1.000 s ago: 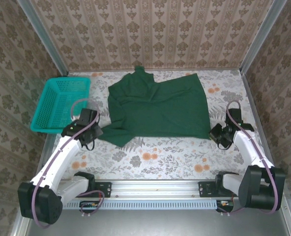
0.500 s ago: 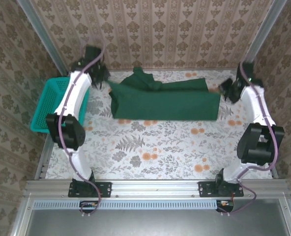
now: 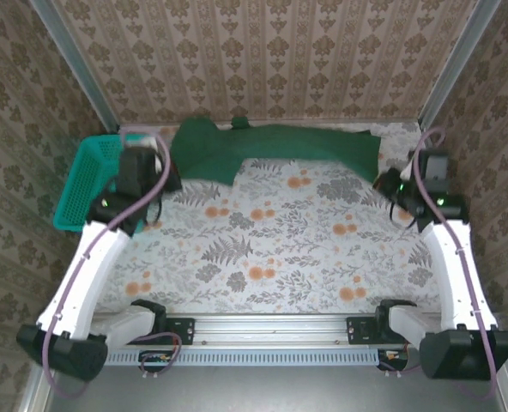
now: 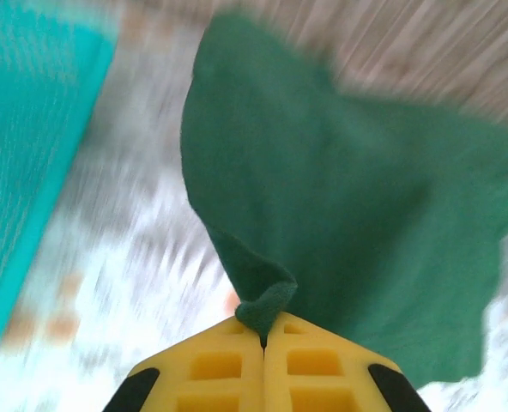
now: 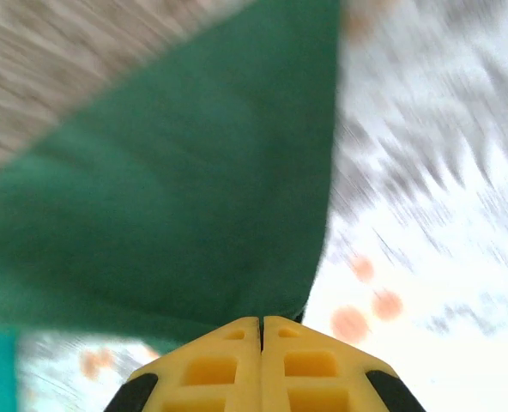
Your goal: Fold and stack the t-shirts
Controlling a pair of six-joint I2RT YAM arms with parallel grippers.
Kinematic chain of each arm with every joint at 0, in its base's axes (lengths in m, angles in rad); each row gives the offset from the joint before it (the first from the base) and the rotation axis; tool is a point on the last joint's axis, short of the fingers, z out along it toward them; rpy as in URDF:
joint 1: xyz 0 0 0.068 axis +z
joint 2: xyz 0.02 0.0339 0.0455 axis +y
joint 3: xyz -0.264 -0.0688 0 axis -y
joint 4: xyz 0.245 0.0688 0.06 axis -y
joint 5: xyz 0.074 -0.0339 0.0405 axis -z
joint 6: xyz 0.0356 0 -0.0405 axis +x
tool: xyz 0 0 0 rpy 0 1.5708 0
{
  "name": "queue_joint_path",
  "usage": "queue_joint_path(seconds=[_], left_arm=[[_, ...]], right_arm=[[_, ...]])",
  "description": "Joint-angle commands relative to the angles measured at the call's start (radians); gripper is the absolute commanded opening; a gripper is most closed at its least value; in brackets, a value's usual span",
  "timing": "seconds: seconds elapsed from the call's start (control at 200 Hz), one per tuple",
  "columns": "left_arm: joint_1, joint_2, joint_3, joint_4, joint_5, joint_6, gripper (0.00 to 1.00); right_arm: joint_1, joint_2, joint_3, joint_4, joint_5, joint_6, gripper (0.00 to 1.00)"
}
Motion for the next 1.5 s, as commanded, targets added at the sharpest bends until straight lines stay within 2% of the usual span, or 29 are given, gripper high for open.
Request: queue_joint_path(seconds=[0.0, 0.085, 0.13, 0.155, 0.18, 0.235, 0.315, 0.365, 0.41, 0.47, 0.505, 0.59, 0.65, 0.705, 0.735, 0.775, 0.87, 0.925, 1.065, 1.2, 1.31, 1.495], left_arm=[[-0.019, -0.172, -0.249, -0.19, -0.073, -0.181, 0.0], [-0.018, -0.3, -0.333, -0.298, -0.125, -0.304, 0.0], [-0.018, -0.339, -0.342, -0.339, -0.15, -0.356, 0.06], [-0.02, -0.352, -0.344, -0.349, -0.156, -0.373, 0.12], [-0.019, -0.361, -0.345, -0.34, -0.151, -0.368, 0.13], [-0.02, -0.357, -0.323, -0.33, -0.167, -0.343, 0.12], [-0.019, -0.321, -0.259, -0.329, -0.249, -0.324, 0.2], [-0.02, -0.289, -0.217, -0.284, -0.286, -0.289, 0.24], [-0.017, -0.247, -0.184, -0.228, -0.305, -0.26, 0.39], [-0.015, -0.17, -0.141, -0.143, -0.302, -0.208, 0.68], [-0.015, -0.118, -0.113, -0.109, -0.296, -0.192, 0.74], [-0.015, 0.007, -0.06, -0.002, -0.246, -0.147, 0.75], [-0.01, 0.11, -0.016, 0.078, -0.172, -0.1, 0.75], [-0.004, 0.253, 0.068, 0.09, -0.079, -0.062, 0.66], [-0.002, 0.334, 0.129, 0.073, -0.025, -0.043, 0.53], [-0.004, 0.473, 0.208, 0.038, 0.039, -0.024, 0.43], [-0.024, 0.739, 0.398, -0.031, 0.143, 0.03, 0.42], [-0.04, 0.862, 0.497, -0.071, 0.15, 0.058, 0.43], [-0.055, 1.125, 0.706, -0.177, 0.166, 0.071, 0.39], [-0.067, 1.294, 0.852, -0.249, 0.166, 0.052, 0.39], [-0.069, 1.419, 0.985, -0.31, 0.125, 0.023, 0.4], [-0.048, 1.689, 1.411, -0.448, 0.107, -0.012, 0.4]], right_arm=[[-0.006, -0.091, -0.201, -0.088, 0.059, 0.004, 0.0], [-0.011, -0.125, -0.283, -0.112, 0.061, 0.034, 0.0], [-0.016, -0.128, -0.301, -0.137, 0.074, 0.058, 0.0], [-0.019, -0.128, -0.303, -0.146, 0.074, 0.064, 0.0], [-0.019, -0.127, -0.306, -0.146, 0.066, 0.064, 0.0], [-0.018, -0.119, -0.3, -0.146, 0.073, 0.066, 0.17], [-0.024, -0.083, -0.25, -0.199, 0.162, 0.09, 0.22], [-0.029, -0.071, -0.217, -0.206, 0.186, 0.101, 0.35], [-0.029, -0.061, -0.185, -0.214, 0.225, 0.12, 0.48], [-0.029, -0.034, -0.148, -0.207, 0.266, 0.144, 0.61], [-0.029, -0.01, -0.132, -0.172, 0.257, 0.137, 0.64], [-0.029, 0.064, -0.088, -0.124, 0.246, 0.142, 0.64], [-0.025, 0.122, -0.062, -0.08, 0.222, 0.137, 0.62], [-0.02, 0.185, -0.05, -0.031, 0.178, 0.131, 0.59], [-0.016, 0.233, -0.035, -0.021, 0.16, 0.128, 0.54], [-0.003, 0.311, -0.005, -0.025, 0.156, 0.117, 0.47], [0.033, 0.513, 0.084, -0.062, 0.175, 0.088, 0.37], [0.045, 0.604, 0.116, -0.058, 0.164, 0.084, 0.34], [0.072, 0.778, 0.196, -0.041, 0.128, 0.111, 0.32], [0.092, 0.907, 0.28, -0.05, 0.081, 0.158, 0.32], [0.096, 0.992, 0.349, -0.032, 0.059, 0.202, 0.33], [0.1, 1.172, 0.587, -0.061, 0.084, 0.217, 0.34]])
